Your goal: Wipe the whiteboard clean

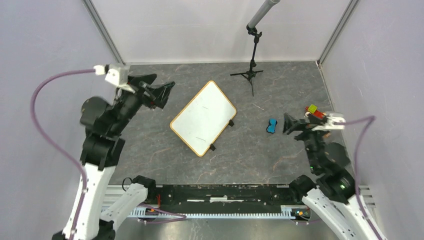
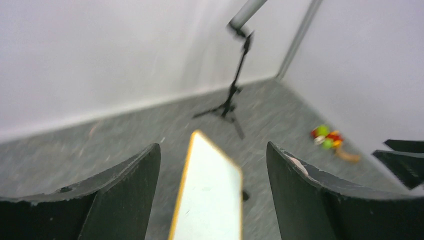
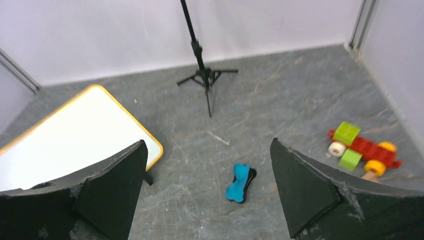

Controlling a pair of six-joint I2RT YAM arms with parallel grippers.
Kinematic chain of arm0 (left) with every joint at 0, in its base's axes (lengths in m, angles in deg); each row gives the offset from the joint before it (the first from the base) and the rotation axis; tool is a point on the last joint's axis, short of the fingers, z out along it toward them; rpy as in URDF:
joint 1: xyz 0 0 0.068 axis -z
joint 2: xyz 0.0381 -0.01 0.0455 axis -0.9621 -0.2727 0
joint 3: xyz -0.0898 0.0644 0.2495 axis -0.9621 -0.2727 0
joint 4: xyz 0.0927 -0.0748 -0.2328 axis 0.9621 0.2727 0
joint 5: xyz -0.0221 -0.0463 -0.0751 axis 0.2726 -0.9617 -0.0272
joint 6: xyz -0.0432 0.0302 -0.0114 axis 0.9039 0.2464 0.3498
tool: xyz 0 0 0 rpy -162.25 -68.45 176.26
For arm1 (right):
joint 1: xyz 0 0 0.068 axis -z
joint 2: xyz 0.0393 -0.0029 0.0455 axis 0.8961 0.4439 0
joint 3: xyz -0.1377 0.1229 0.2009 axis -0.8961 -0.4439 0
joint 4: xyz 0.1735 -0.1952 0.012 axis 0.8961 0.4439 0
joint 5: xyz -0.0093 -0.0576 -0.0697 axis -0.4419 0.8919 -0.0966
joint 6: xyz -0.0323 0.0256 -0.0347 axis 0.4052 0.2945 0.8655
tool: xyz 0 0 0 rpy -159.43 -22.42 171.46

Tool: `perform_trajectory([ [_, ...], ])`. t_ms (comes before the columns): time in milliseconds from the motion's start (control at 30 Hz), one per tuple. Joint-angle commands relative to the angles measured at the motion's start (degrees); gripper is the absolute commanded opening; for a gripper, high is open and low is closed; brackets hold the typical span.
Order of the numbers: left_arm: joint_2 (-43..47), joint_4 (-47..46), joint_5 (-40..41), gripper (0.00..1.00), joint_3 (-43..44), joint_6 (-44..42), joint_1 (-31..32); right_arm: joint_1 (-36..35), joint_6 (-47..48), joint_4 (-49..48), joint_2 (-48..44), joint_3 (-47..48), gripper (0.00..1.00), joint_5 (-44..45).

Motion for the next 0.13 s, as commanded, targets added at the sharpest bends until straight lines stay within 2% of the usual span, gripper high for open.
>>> perform_trajectory([
  [0,7.2,-3.39,-6.39,0.84,-0.05,10.04,0.25,-0.14,5.26,11.42,-5.72,10.62,0.98,1.68],
  [100,12.4,-3.15,-7.1,0.86,-0.65,12.3,0.25,-0.12,5.71,14.84,-7.19,16.26,0.98,4.43],
])
